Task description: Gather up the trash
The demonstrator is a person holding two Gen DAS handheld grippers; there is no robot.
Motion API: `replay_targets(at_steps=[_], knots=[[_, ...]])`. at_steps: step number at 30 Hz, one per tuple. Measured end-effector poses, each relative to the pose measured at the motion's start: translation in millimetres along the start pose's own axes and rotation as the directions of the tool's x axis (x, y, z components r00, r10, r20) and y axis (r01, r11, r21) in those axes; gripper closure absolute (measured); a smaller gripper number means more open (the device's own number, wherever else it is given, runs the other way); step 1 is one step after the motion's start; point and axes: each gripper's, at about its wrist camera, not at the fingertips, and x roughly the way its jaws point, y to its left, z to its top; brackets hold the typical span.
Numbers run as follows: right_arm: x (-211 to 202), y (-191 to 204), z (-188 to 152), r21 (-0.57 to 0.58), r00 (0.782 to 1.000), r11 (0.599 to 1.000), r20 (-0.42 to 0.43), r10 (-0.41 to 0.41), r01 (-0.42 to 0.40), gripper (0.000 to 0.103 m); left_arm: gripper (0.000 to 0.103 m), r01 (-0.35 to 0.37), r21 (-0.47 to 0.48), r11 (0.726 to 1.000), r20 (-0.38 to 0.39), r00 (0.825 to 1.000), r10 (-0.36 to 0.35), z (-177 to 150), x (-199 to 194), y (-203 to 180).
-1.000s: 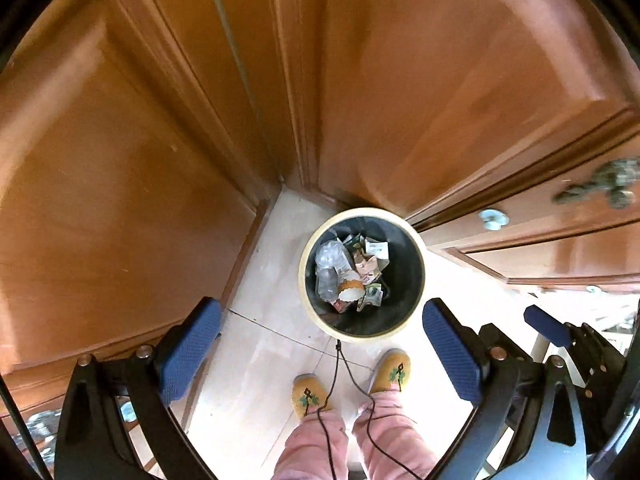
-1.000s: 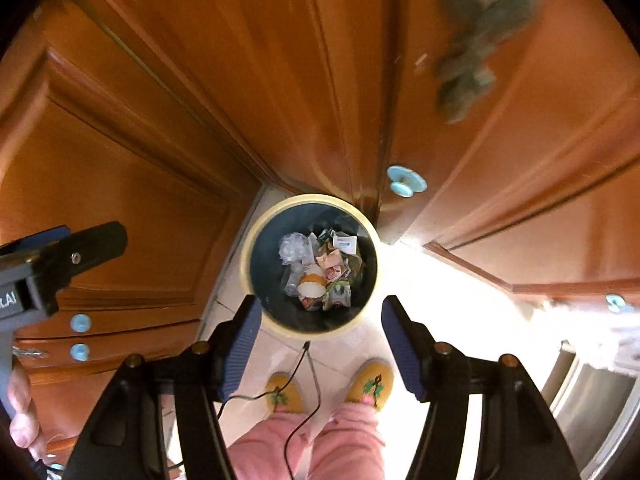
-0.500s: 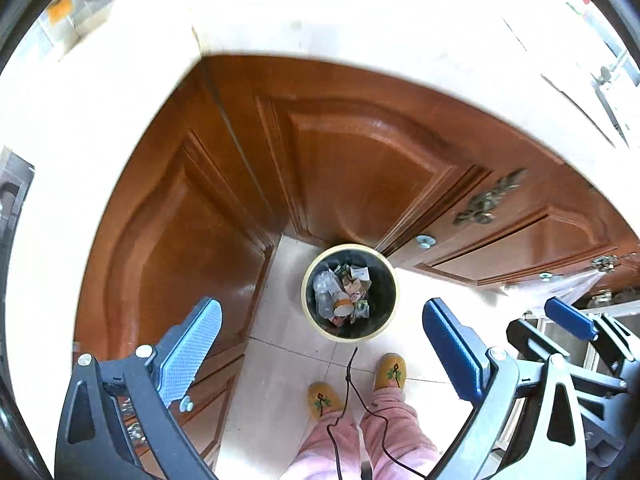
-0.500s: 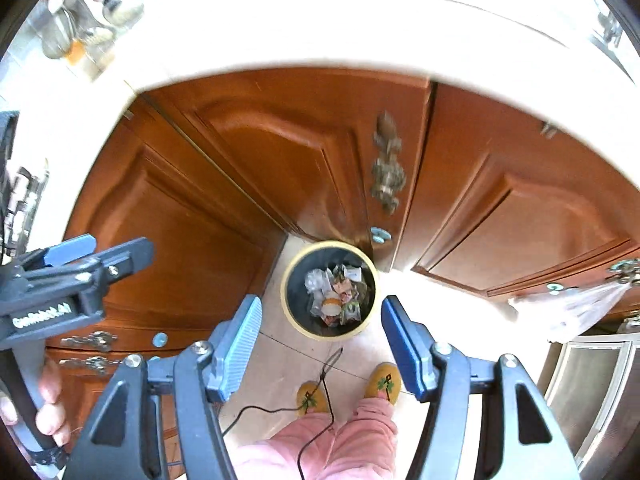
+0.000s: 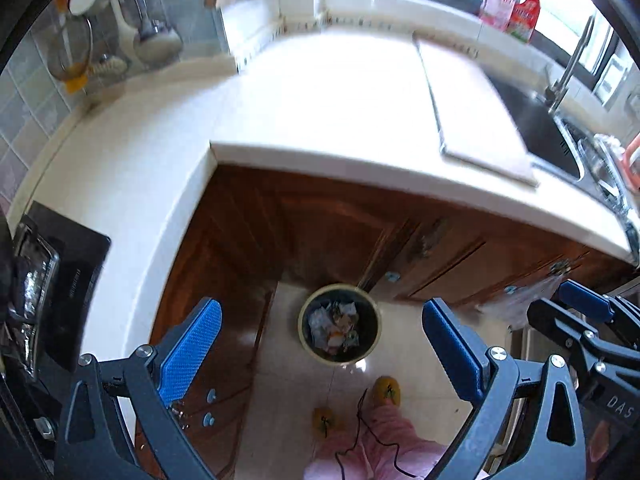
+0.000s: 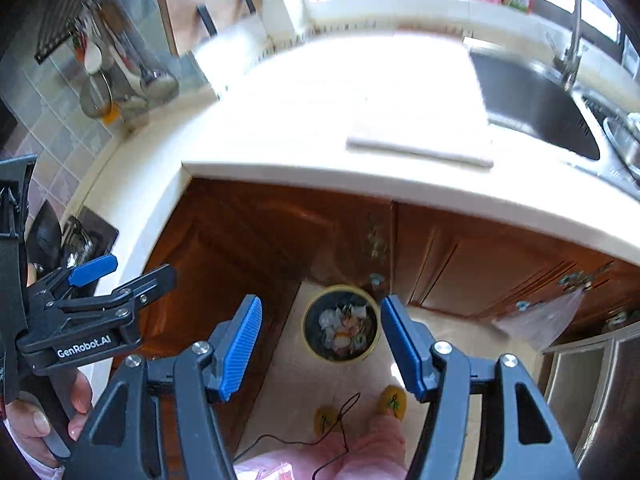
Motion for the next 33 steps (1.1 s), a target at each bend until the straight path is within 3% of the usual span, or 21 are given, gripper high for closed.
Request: replay_targets(at_steps=[9,16,25,33], knots=[[-86,9,36,-0.003,0.984,1.0,0.179,-0.007,0.008,0.04,0.003,0.009,0.013,1.0,0.138,0.99,-0.01,27,-72,-17],[-127,17,63,0.002,0.966,0.999,0.258,-0.035,0.035,0.04,0.003,0.012,0.015,1.0,0.227,0.974,-0.015,59,-112,-31],[-140,18,88,-0.007,0.949,0.998,0.31,-0.06,0.065,0.04,0.001,-0.022,0.005,1.0,0.306,0.952,0.019,89,-137,-49],[-138,8,106,0.009,0.953,0.999,0.302,-0.035,0.034,0.04,0.001,-0.048,-0.009,0.999,0.327,0.944,0.049,103,-139,-54]])
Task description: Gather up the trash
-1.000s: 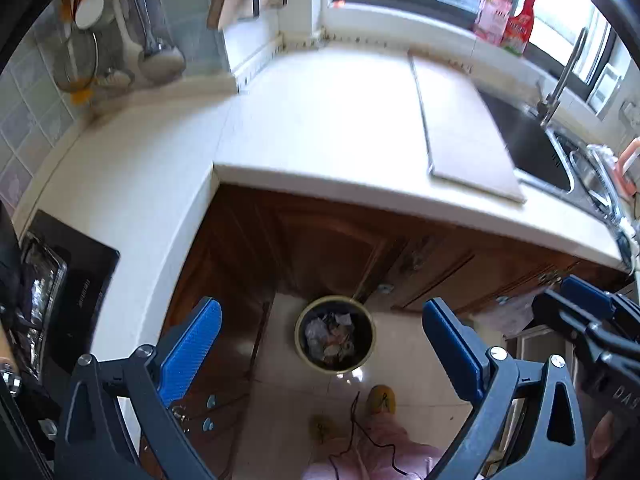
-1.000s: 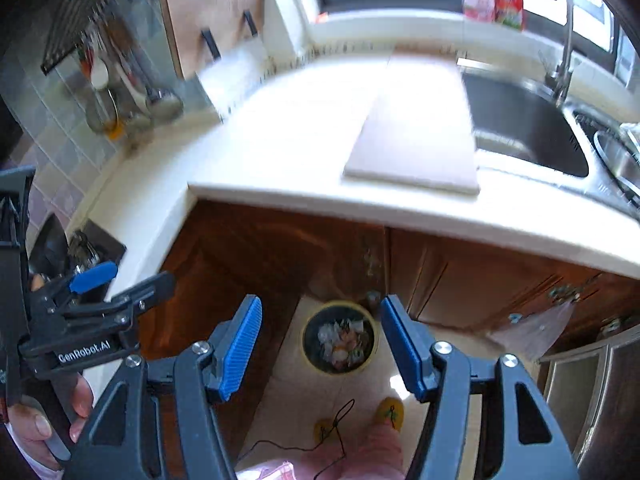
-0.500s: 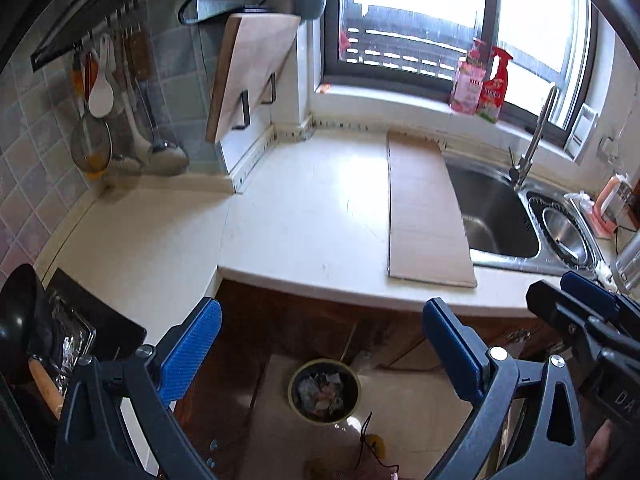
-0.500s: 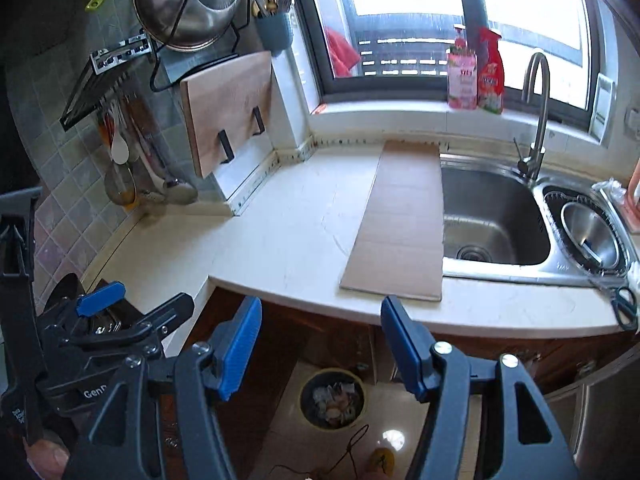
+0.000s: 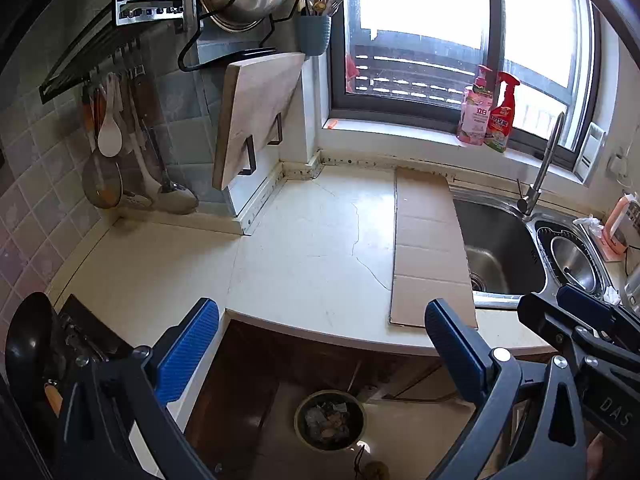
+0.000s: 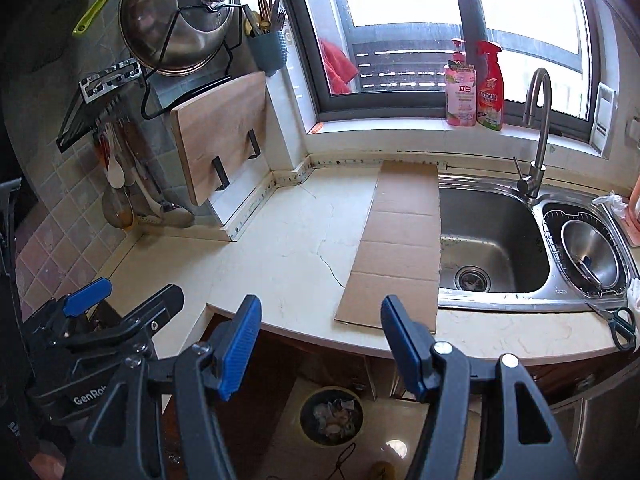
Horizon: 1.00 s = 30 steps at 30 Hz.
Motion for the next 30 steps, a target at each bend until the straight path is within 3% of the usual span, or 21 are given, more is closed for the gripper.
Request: replay_targets(at_steps=[30], knots=[[17,1,18,-0.014,1.0,1.0,-0.014,0.02,-0.021,0.04,0.001,-0.025,-0.019,1.0,-0.018,1.0,0.024,9,16,-2]])
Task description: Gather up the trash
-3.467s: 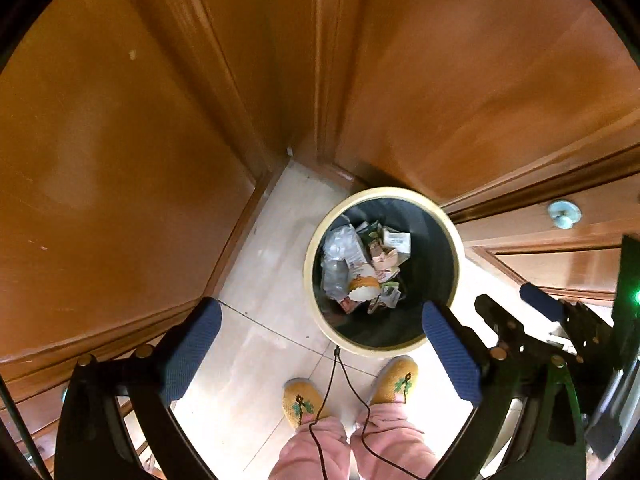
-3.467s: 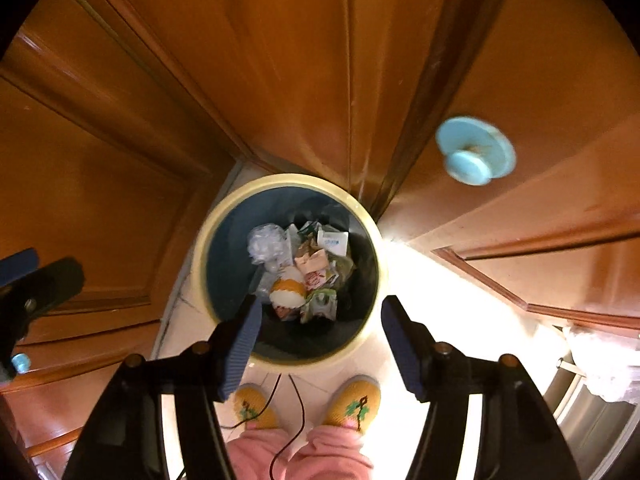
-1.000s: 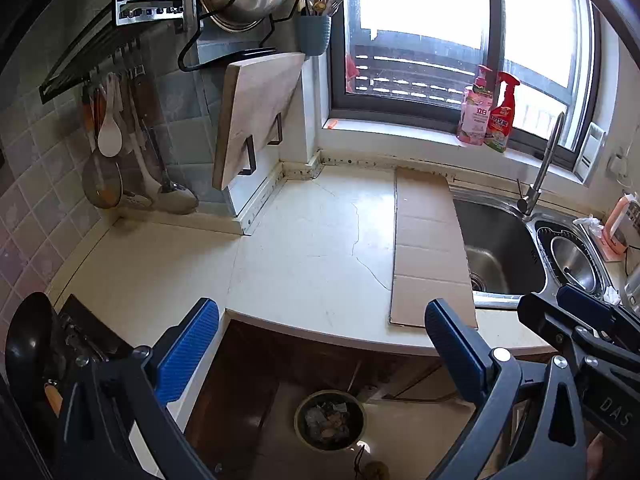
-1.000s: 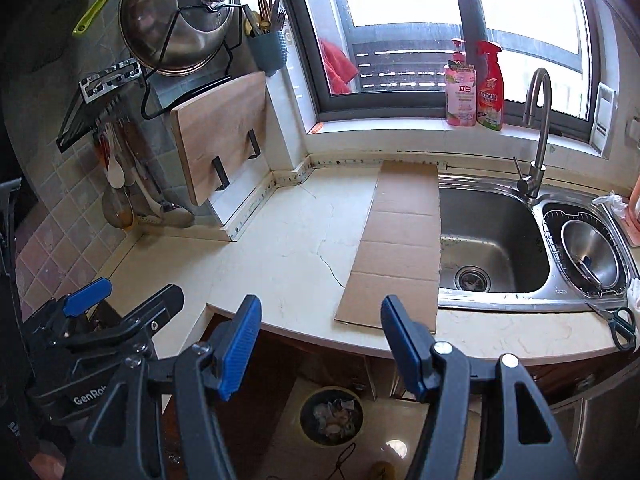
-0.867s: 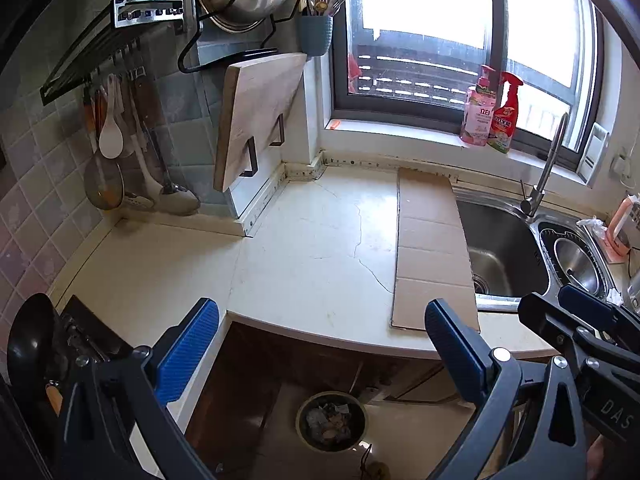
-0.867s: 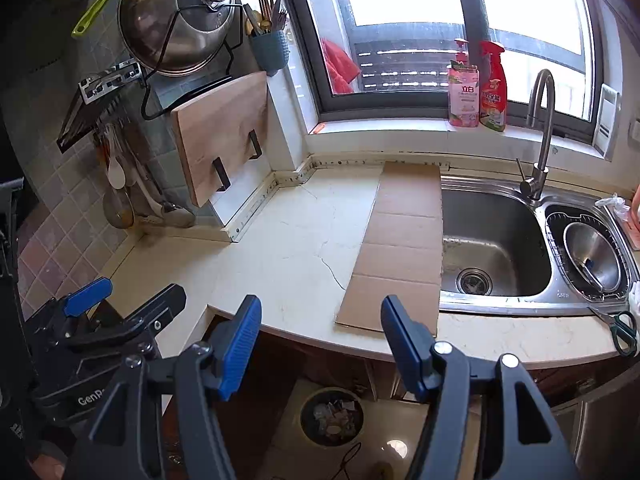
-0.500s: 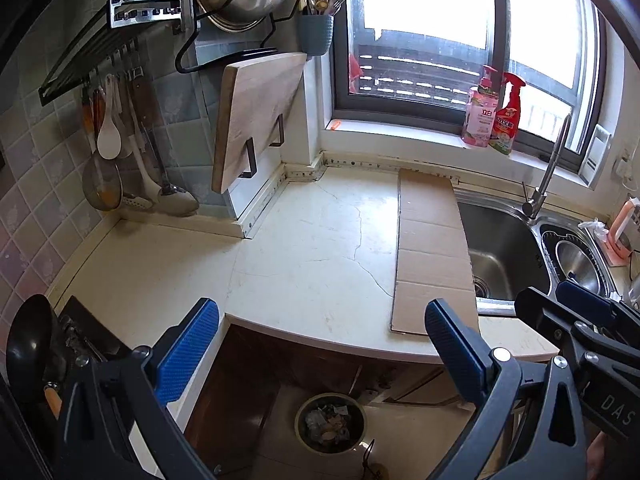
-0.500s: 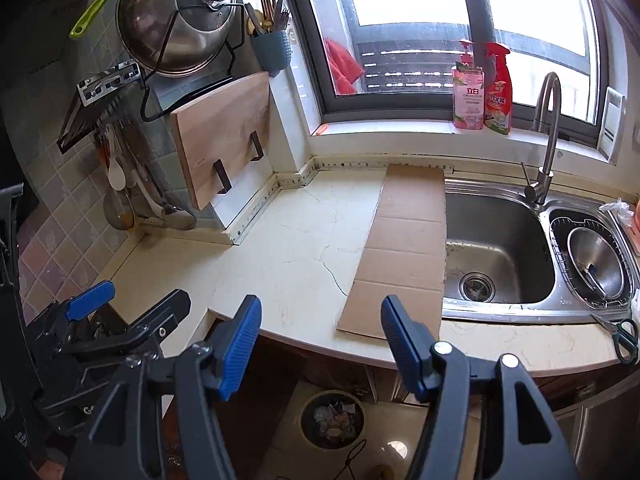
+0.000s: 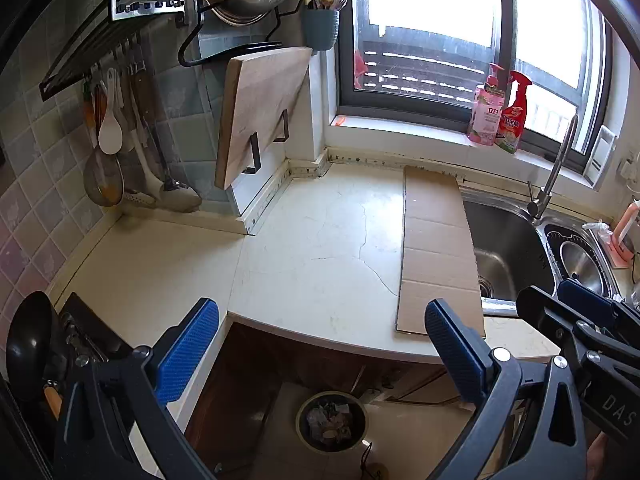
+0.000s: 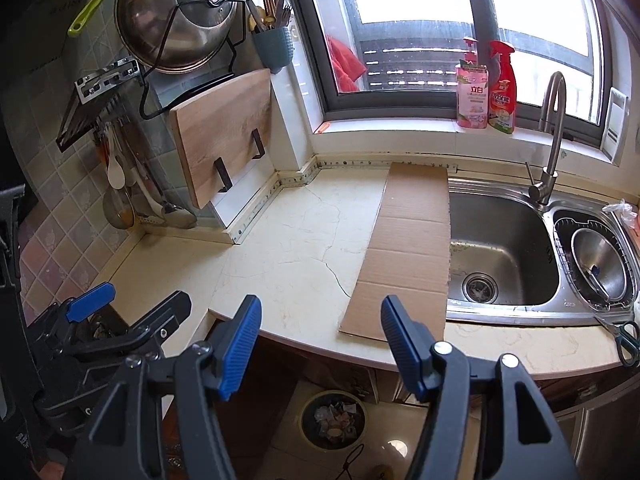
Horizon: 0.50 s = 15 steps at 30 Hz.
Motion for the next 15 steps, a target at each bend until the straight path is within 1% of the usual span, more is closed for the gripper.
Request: replay_targets(at_steps=[15], knots=[[5.2,2.0,0.4,-0.012,1.0,1.0,-0.005,0.007,-0.007,0.04,0.001,-0.005,-0.001,1.0,-0.005,1.0,0.005,0.3,3.2,2.1]])
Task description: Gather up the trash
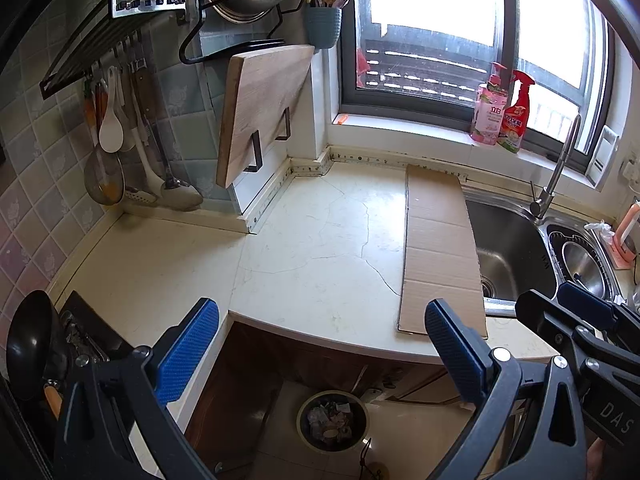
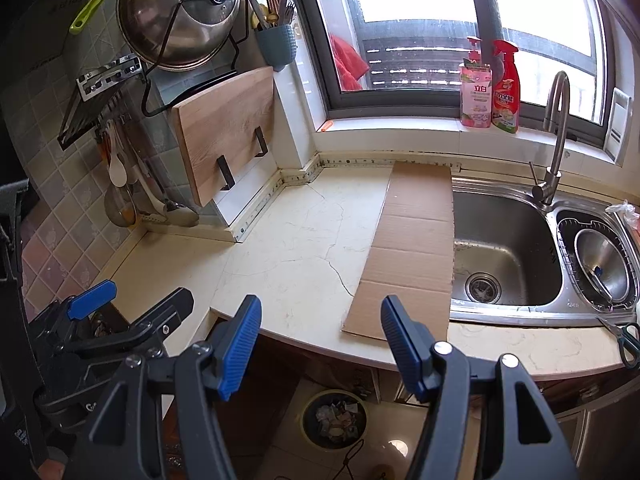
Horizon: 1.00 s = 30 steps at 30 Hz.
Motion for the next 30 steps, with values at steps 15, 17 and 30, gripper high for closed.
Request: replay_targets(at_steps=[15,17,30], knots=[[1,-6,-1,0.006,1.0,1.0,-0.004,0.004,-0.004,0.04,0.001,-0.004,0.011,1.0,-0.006,1.0,0.004,-2,3,-6],[1,-8,0,0.007,1.0,1.0,-0.007,0.005,-0.005,0.04,0.001,-0.005,0.014,1.0,-0.007,1.0,0.005,-1,4,-7],[3,-11,-1,0.006,1.0,1.0,-0.008,0.008,-0.008,0.04,0.001,-0.003,0.015,1.0,-0.016,1.0,0.003,-2,7,-8]])
